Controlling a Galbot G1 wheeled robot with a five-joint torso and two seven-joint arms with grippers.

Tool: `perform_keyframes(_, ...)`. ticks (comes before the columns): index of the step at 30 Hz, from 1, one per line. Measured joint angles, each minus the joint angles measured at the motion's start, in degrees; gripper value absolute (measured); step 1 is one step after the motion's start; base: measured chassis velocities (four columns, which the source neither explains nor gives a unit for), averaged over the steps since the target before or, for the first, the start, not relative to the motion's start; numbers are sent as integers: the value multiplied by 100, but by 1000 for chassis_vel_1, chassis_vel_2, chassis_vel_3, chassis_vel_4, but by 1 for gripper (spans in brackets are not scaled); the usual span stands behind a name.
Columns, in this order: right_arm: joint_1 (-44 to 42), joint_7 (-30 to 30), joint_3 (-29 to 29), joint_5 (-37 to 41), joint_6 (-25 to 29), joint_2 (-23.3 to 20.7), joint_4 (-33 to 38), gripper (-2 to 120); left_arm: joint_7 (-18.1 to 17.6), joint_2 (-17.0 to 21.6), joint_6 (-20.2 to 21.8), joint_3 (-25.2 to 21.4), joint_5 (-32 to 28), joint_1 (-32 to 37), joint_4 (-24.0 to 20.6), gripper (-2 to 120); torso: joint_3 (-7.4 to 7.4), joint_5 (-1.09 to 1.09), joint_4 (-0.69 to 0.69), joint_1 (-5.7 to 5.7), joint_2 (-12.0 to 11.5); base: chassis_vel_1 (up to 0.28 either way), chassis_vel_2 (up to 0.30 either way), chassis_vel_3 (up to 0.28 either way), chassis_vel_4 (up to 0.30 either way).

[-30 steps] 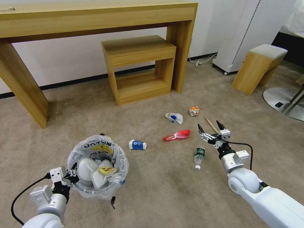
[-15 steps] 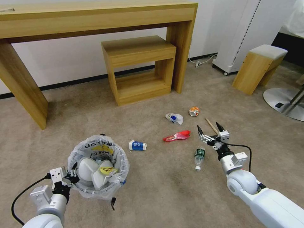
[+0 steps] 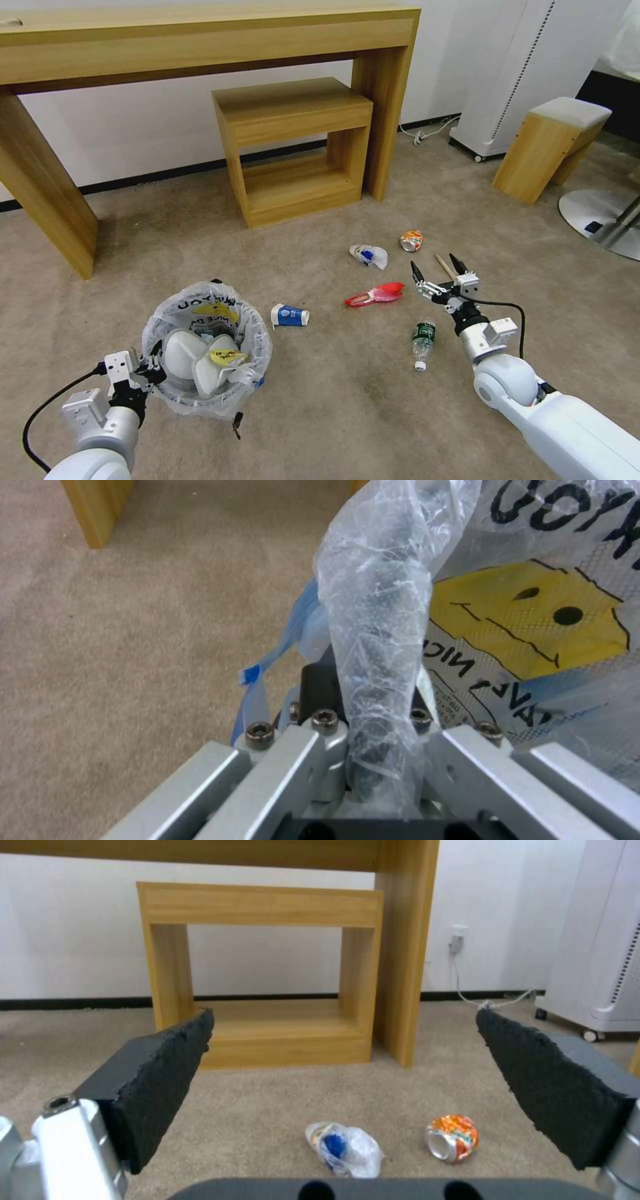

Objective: Pick up the trash bin and place the garbage on the floor into it.

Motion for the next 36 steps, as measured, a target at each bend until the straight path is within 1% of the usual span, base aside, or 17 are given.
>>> perform_keyframes(5,6,-5,10,2,4,-36,23,100,-55,116,19,-139,-188,-115,9,2,0,1,0,0,0,-37,45,55,-44)
perform_keyframes(15,-22,-7,60,3,5,-66,78,100,-84,165,30,-262,-273,-169,67,2,0,0,0,0,0,-55,45,54,-52)
perform_keyframes(19,-16,-7,78,7,4,-59,95,100,-149,181,38,-422,-321,-121,61,2,0,0,0,1,0,-41,46,50,-44)
perform_keyframes(29,21,0,76,30,-9,-11,61,99,-220,53,58,-832,-434,23,-19,2,0,1,0,1,0,-45,49,39,-49)
perform_keyframes(36,54,-2,27,42,-9,37,-21,99,-238,9,91,-959,-472,103,-78,2,0,0,0,1,0,-55,55,58,-61)
